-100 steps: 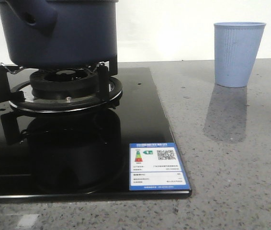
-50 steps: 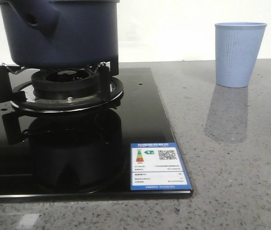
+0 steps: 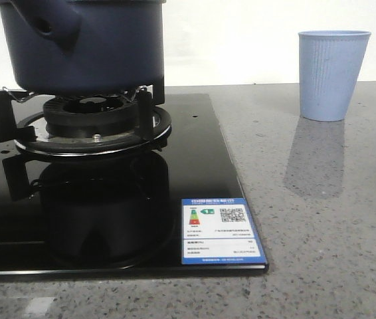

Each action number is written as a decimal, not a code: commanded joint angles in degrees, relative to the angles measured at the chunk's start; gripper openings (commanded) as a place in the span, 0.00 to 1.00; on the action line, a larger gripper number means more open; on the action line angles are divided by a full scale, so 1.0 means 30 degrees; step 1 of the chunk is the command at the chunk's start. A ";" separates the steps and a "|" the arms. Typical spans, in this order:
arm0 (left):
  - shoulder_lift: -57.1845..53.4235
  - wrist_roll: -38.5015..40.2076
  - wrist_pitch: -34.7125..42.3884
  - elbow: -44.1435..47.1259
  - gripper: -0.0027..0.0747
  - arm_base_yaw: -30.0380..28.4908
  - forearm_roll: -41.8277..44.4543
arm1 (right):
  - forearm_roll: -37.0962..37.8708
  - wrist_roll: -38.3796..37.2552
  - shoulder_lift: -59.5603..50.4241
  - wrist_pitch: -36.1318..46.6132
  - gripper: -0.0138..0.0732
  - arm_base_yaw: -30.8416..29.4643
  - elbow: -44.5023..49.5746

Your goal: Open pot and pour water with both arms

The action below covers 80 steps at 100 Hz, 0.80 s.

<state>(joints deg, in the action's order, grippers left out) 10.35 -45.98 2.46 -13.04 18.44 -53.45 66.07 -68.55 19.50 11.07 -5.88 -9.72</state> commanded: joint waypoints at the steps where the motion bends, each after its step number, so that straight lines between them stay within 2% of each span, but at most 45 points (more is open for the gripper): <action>1: 0.0174 0.0101 0.0781 -0.0496 0.01 -0.0014 -0.0130 | -0.0318 -0.0015 0.0065 0.0601 0.08 -0.0084 -0.0508; 26: 0.0174 0.0101 0.0781 -0.0496 0.01 -0.0014 -0.0130 | -0.0318 -0.0015 0.0065 0.0601 0.08 -0.0084 -0.0508; 41: 0.0174 0.0101 0.2066 -0.0452 0.01 -0.0014 -0.0130 | -0.0318 -0.0015 0.0065 0.0601 0.08 -0.0084 -0.0508; 46: 0.0174 0.0141 0.1929 -0.0423 0.01 -0.0014 0.0670 | -0.0318 -0.0015 0.0065 0.0601 0.08 -0.0084 -0.0508; 51: 0.0174 0.0403 0.1371 -0.0361 0.01 -0.0024 0.2948 | -0.0318 -0.0015 0.0065 0.0601 0.08 -0.0084 -0.0508; 56: 0.0174 0.1867 0.0815 -0.0317 0.01 -0.0225 0.5925 | -0.0318 -0.0015 0.0065 0.0551 0.08 -0.0084 -0.0508; 68: 0.0127 0.8517 0.0809 0.0488 0.01 -0.1805 1.2500 | -0.0318 -0.0015 0.0065 0.0514 0.08 -0.0084 -0.0508; 73: -0.0079 1.1510 0.0616 0.1012 0.01 -0.2723 1.4493 | -0.0318 -0.0015 0.0065 0.0472 0.08 -0.0084 -0.0508; 80: -0.0797 1.4296 0.0154 0.1806 0.01 -0.3788 1.6761 | -0.0318 -0.0015 0.0065 0.0472 0.08 -0.0084 -0.0508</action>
<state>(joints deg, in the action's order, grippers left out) 9.17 -15.48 0.83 -8.40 10.33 -12.97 66.07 -68.55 19.50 11.16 -5.88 -9.72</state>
